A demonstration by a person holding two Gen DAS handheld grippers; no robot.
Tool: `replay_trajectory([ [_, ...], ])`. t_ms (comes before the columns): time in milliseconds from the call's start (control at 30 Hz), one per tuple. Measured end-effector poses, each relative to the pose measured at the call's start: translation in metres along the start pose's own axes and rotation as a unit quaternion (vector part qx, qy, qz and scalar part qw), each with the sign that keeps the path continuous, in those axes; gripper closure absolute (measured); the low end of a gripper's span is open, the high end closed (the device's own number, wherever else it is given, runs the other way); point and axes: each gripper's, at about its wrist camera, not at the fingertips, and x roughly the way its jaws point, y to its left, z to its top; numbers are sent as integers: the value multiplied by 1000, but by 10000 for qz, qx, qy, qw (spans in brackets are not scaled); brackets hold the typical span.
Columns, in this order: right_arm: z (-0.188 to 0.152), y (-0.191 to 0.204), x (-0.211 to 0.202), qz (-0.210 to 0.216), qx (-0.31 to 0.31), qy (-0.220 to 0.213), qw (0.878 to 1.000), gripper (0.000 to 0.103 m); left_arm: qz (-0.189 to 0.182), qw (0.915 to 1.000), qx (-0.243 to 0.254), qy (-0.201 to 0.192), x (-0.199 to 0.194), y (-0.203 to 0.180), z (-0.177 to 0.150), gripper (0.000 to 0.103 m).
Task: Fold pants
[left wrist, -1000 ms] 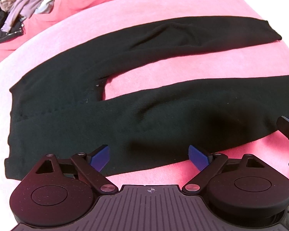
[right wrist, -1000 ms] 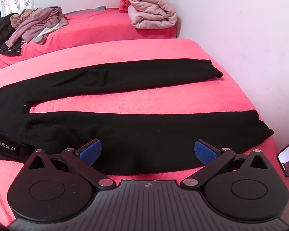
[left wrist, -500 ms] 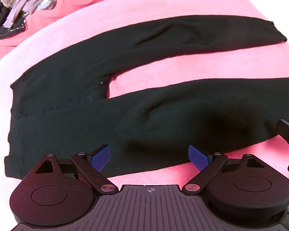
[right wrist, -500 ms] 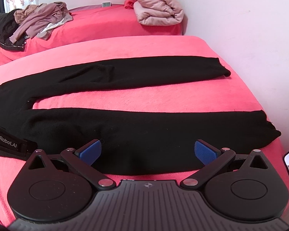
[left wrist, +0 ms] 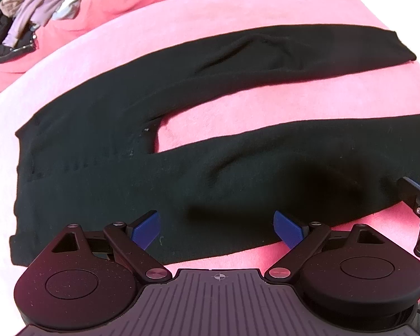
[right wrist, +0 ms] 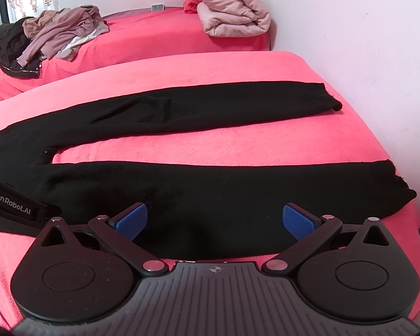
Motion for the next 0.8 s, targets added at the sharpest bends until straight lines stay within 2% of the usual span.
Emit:
replay_trajectory([
  [533,-2,5,3,101,-7,96,9999,0,9,10000,24,-5,0,-1,1,0],
  [733,-3,5,5,134,-21,133,9998,0,-69,10000,-53,30,0,6,0,0],
  [800,-4,5,4,158,-18,149,9998,0,-148,9997,-217,-16,-4,17,-4,0],
])
